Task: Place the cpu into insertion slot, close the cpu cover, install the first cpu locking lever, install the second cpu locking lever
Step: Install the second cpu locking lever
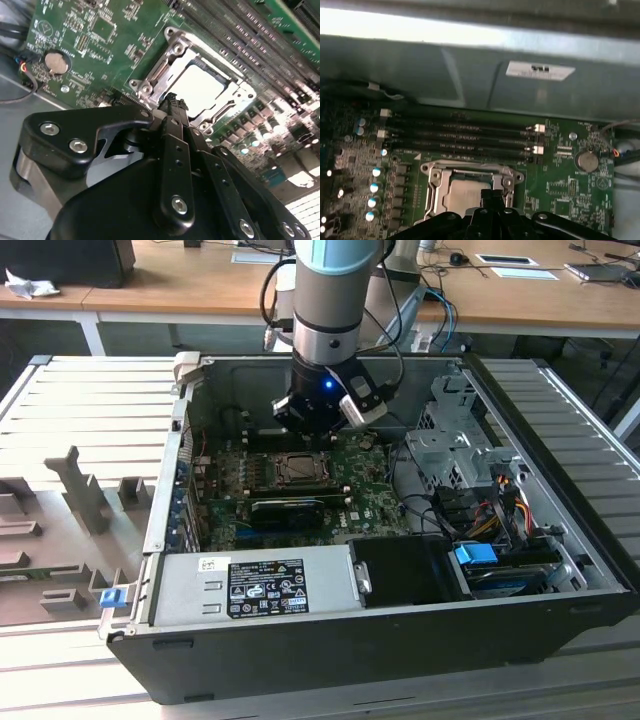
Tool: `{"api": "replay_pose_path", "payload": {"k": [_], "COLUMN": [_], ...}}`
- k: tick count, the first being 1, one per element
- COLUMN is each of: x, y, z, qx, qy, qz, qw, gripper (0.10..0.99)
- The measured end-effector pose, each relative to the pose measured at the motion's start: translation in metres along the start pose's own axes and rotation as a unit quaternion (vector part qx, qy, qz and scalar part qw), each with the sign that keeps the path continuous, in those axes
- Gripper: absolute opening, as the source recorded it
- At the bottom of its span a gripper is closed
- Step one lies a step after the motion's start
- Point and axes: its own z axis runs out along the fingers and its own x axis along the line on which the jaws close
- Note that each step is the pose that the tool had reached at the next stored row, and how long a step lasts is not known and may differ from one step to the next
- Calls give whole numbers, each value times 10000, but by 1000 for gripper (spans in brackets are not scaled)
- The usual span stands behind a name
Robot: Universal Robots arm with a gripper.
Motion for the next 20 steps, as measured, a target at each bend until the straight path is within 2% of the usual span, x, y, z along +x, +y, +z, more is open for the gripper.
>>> {"api": "replay_pose_path", "payload": {"k": [2,4,5,9,15,17,20], "x": [2,1,1,5,15,20,37], "y": [-8,0,-1,-42,-146,-194,-348], "z": [-19,-89,-99,-107,-111,-110,-88], "qx": [1,1,0,-4,-4,-5,-6], "qy": [0,0,0,0,8,14,22], "qz": [1,0,0,0,1,2,-11], "qw": [10000,10000,10000,10000,10000,10000,10000], "gripper": [106,106,106,106,106,106,106]}}
